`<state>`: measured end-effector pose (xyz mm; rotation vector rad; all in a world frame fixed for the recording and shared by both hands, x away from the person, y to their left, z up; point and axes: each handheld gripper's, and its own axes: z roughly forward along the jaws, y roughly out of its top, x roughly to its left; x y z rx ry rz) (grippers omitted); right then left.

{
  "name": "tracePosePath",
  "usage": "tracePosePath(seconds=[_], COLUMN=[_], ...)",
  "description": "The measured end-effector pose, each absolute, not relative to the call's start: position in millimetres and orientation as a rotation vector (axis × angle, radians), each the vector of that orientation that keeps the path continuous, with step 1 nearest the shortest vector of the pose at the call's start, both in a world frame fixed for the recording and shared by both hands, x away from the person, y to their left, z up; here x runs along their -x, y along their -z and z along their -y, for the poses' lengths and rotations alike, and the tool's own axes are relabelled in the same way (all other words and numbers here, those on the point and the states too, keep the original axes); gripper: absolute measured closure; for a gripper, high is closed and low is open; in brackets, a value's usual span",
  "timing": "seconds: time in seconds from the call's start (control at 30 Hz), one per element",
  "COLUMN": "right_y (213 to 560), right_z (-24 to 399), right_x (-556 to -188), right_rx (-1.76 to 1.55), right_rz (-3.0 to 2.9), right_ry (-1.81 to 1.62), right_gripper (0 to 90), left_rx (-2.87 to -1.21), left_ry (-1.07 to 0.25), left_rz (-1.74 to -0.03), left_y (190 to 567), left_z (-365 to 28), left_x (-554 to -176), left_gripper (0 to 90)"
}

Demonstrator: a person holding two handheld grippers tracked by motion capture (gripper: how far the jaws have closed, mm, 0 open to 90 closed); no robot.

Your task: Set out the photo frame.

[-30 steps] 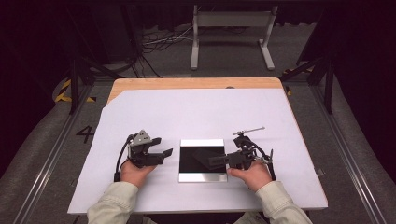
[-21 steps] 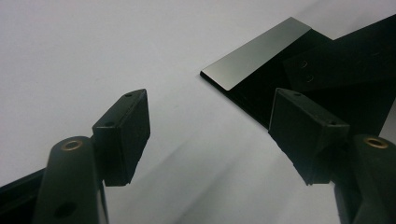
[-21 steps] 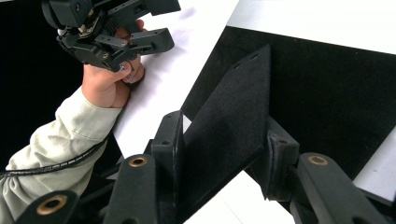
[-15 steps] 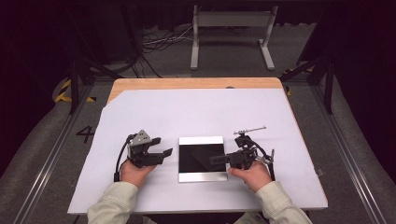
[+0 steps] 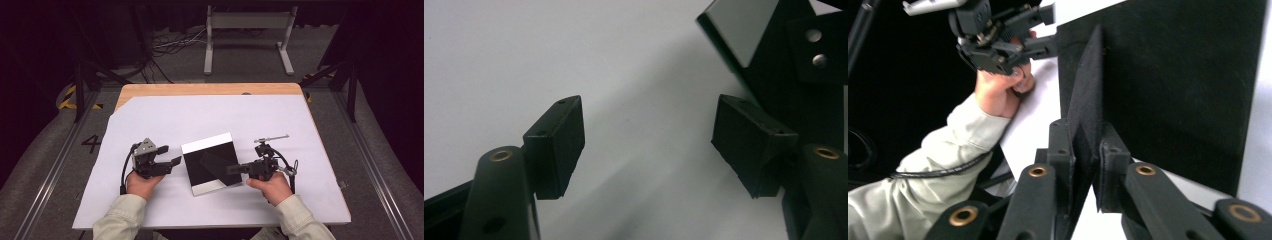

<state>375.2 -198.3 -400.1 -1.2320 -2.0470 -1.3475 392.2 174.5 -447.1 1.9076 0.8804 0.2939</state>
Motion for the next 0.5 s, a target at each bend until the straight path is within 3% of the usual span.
tracePosePath(seconds=[0.13,0.5], right_y=[396,382], right_z=[201,209], right_x=[-374,-366], right_rx=[1.217,1.175], right_rz=[2.019,2.121], right_ry=[1.390,1.599], right_gripper=[86.6,86.9], left_rx=[-1.907,-1.908], left_ry=[-0.294,-0.293], left_rz=[-0.880,-0.881], left_y=[447,447], left_z=[-174,-174], left_x=[-392,-393], left_gripper=[29.7,29.6])
